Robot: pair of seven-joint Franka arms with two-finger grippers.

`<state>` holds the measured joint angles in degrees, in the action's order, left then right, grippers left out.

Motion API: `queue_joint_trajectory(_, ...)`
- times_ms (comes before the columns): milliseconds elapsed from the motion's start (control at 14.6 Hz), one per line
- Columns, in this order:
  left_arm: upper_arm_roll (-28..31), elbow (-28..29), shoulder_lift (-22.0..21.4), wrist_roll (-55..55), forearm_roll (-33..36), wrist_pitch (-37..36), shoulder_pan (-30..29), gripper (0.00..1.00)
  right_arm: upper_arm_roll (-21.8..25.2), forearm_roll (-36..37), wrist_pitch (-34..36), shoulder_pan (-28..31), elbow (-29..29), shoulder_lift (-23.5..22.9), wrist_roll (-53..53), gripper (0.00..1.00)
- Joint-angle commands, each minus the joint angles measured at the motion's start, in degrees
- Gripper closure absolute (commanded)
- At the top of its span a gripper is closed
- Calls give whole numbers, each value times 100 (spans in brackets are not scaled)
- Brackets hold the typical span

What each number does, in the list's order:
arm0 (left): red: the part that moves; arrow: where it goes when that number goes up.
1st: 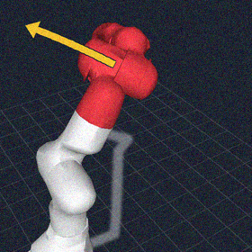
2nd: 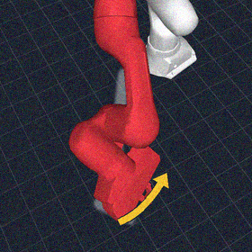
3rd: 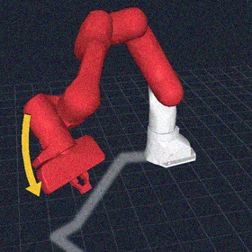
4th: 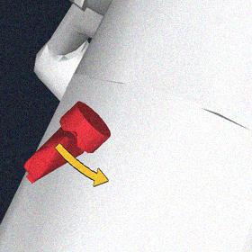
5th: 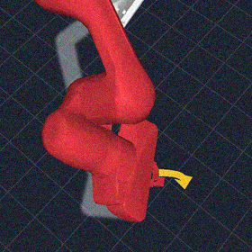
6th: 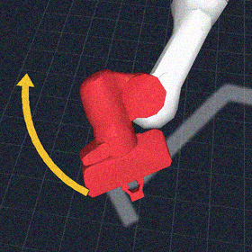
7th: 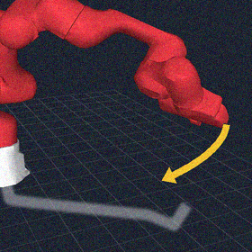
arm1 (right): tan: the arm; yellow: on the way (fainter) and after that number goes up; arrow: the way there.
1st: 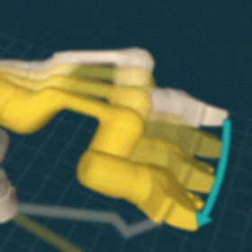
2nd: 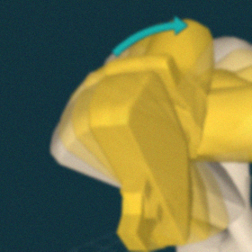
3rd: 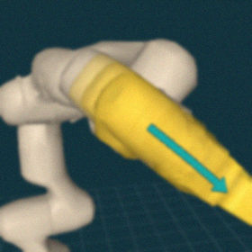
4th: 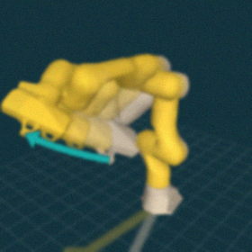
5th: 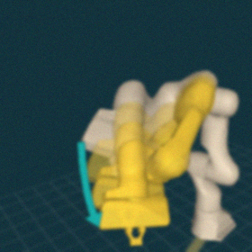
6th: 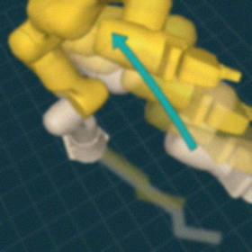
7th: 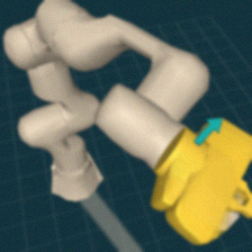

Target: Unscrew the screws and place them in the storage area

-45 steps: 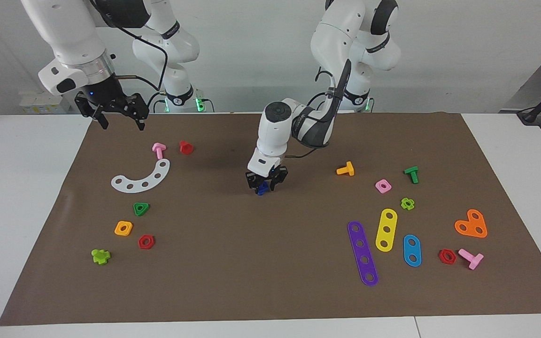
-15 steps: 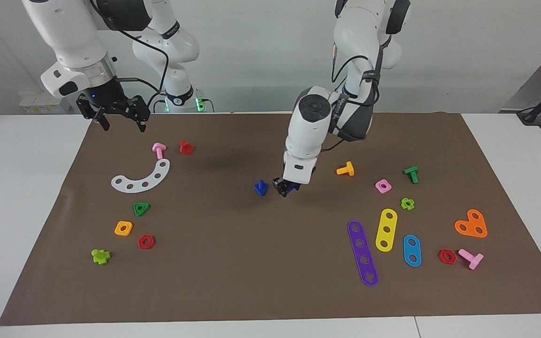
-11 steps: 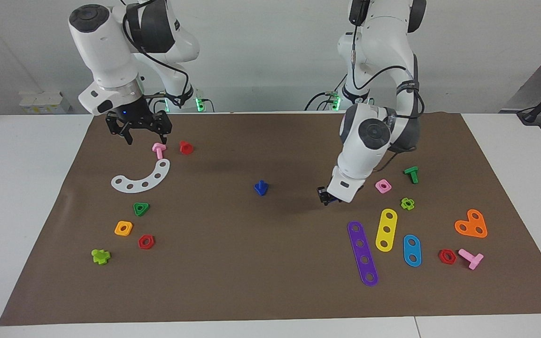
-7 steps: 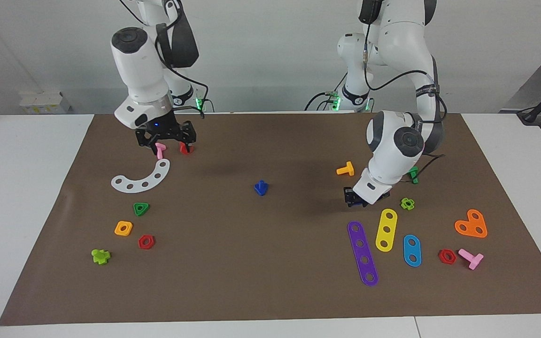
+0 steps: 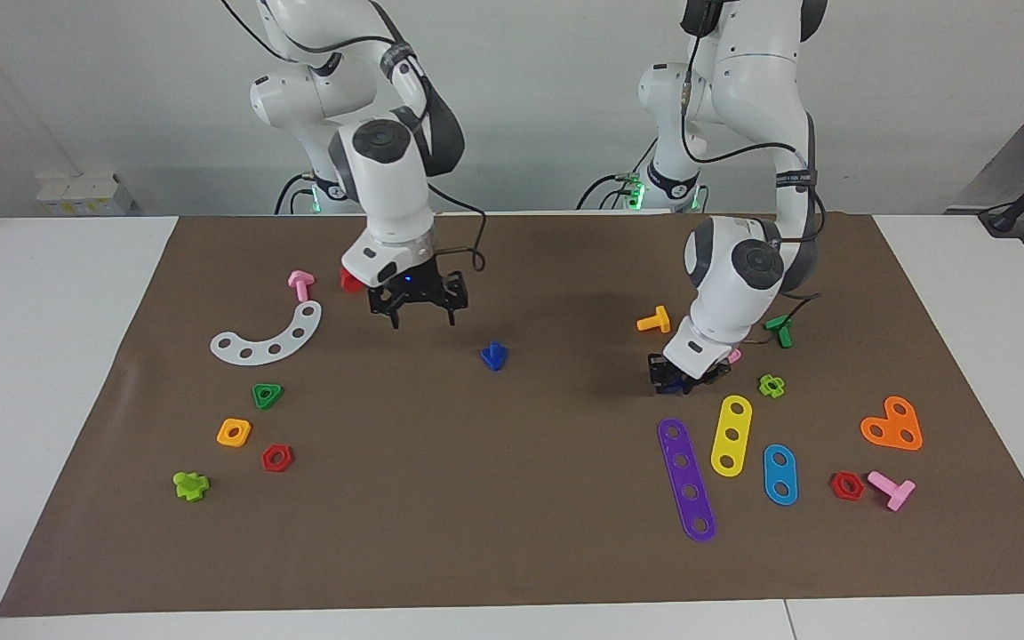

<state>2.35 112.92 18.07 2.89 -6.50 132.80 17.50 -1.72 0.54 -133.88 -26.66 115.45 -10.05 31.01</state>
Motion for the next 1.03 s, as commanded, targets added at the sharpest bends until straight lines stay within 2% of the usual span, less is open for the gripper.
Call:
queue_joint_trajectory(0, 38, 126, -234, -219, -27, 1, -28, 0, 23, 78, -225, -224, -234, -339, 439, 7)
queue_joint_trajectory(137, 38, -76, -505, -236, -27, -576, -211, 0, 23, 87, -375, -331, -242, -427, 467, 12)
queue_joint_trajectory(274, 38, -287, -891, -402, -18, -1445, -483, 0, 31, 209, -393, -453, -286, -567, 511, 15)
queue_joint_trajectory(479, 38, -306, -1524, -834, -18, -2553, -931, 0, 23, 805, -577, -656, -269, -840, 993, 17)
queue_joint_trajectory(616, 38, -227, -1893, -843, 130, -2995, -1178, 0, 23, 869, -569, -665, -234, -858, 1012, 23)
queue_joint_trajectory(753, 38, 1, -2367, -826, 455, -3102, -1354, 0, 23, 878, -516, -674, -216, -849, 1012, 33)
queue_joint_trajectory(821, 38, 28, -2509, -808, 657, -3093, -1433, 0, 23, 878, -507, -700, -216, -849, 1003, 46)
queue_joint_trajectory(958, 38, -303, -2493, -817, 816, -2997, -1574, 0, 23, 878, -385, -700, -216, -832, 1003, 100)
